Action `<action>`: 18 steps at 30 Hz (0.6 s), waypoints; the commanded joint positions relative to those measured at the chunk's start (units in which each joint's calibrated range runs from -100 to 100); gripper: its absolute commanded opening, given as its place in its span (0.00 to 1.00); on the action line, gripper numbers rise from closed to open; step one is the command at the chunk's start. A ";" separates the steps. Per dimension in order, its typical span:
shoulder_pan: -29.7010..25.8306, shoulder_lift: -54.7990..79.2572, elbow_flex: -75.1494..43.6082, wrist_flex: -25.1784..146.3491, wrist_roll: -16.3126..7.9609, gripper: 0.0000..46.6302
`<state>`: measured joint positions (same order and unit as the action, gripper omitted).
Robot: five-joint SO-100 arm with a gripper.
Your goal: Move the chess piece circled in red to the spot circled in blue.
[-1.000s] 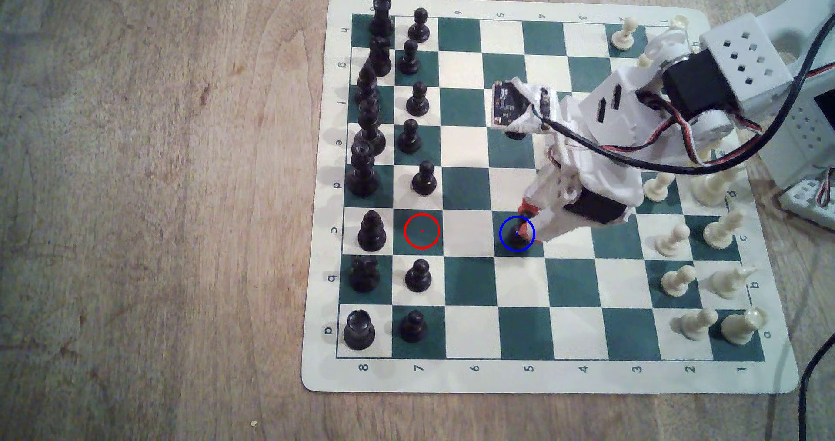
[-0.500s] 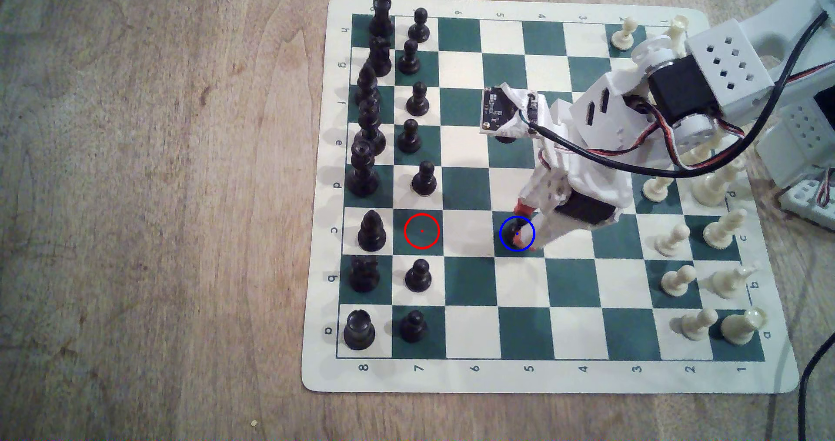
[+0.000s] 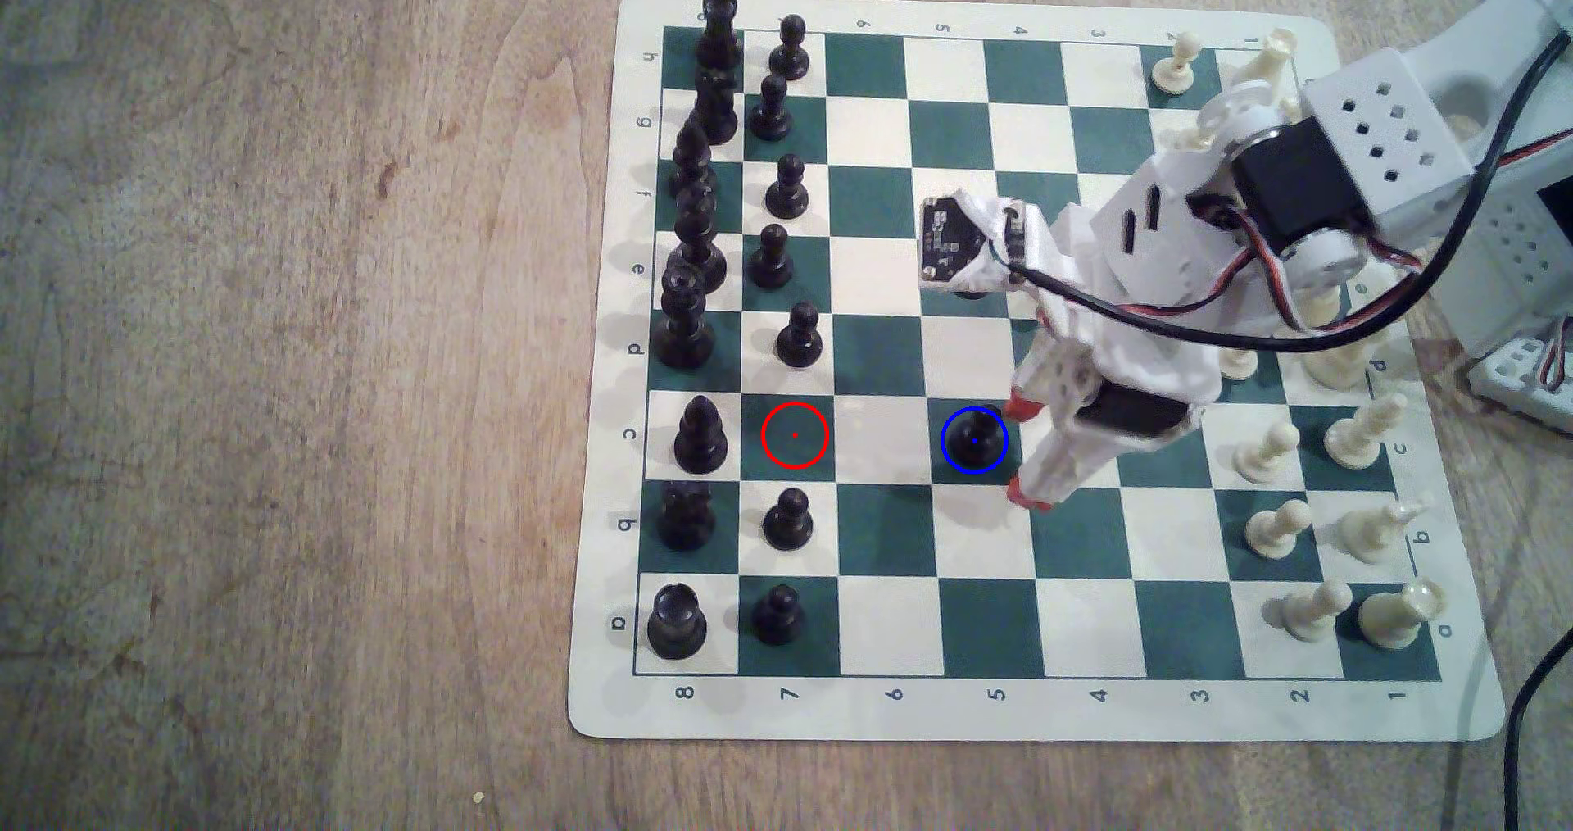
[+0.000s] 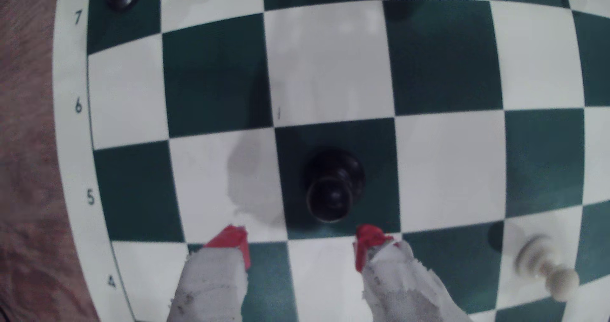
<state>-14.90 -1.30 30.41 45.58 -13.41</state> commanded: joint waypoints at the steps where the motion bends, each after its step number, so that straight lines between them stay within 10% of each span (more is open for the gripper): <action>1: -1.18 -9.65 0.14 3.32 0.24 0.38; 18: -0.08 -52.18 26.80 18.14 1.86 0.37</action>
<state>-15.78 -40.34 53.19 60.80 -11.70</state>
